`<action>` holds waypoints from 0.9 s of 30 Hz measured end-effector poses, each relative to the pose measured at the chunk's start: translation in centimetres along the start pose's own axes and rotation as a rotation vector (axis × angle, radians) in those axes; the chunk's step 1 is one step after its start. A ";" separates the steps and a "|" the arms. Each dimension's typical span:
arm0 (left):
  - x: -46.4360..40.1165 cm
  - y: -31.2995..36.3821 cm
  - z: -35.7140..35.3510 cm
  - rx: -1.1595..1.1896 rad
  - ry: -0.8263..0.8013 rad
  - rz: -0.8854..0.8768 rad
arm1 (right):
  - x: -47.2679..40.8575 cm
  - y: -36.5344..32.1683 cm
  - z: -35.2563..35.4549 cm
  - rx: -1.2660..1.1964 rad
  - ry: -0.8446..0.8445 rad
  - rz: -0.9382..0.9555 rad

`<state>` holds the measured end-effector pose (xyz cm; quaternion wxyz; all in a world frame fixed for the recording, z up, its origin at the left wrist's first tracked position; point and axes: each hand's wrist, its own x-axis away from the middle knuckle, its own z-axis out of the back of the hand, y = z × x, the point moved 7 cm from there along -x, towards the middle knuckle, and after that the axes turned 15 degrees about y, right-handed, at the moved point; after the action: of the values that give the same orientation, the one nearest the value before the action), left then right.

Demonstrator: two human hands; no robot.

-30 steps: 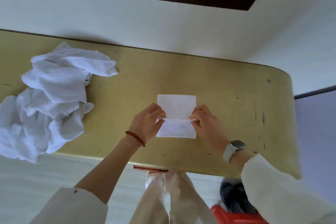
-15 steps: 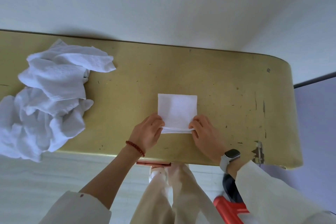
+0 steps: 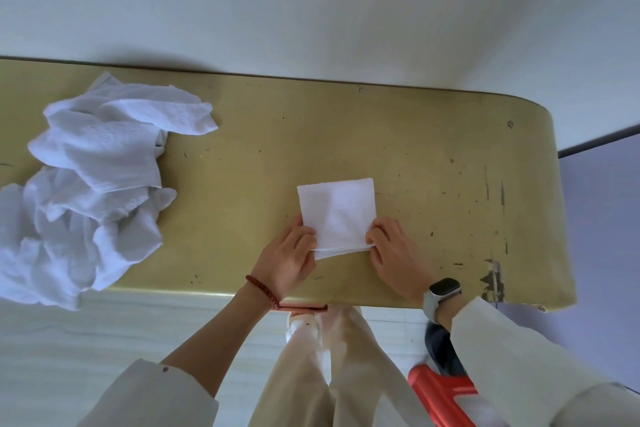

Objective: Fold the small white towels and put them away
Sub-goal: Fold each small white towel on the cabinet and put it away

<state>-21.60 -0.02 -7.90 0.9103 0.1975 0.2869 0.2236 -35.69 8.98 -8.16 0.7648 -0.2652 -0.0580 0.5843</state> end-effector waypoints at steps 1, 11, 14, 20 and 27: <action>-0.1 0.1 0.1 0.005 0.014 -0.010 | 0.0 0.0 0.0 0.005 -0.001 0.001; 1.0 0.7 -0.8 0.034 -0.061 -0.030 | 0.1 0.2 -0.1 0.014 -0.039 0.003; 1.1 0.4 -0.9 0.021 -0.032 -0.025 | 0.1 0.2 -0.2 0.022 -0.029 0.013; 0.9 -0.4 -0.5 -0.035 0.058 -0.001 | 0.3 0.0 -0.2 0.021 -0.045 0.045; 1.1 -0.1 0.0 -0.041 0.083 0.018 | 0.5 0.0 -0.5 0.002 -0.017 0.060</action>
<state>-20.76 0.51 -8.42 0.8993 0.1721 0.3181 0.2458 -35.32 9.31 -8.70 0.7467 -0.2608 -0.0560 0.6093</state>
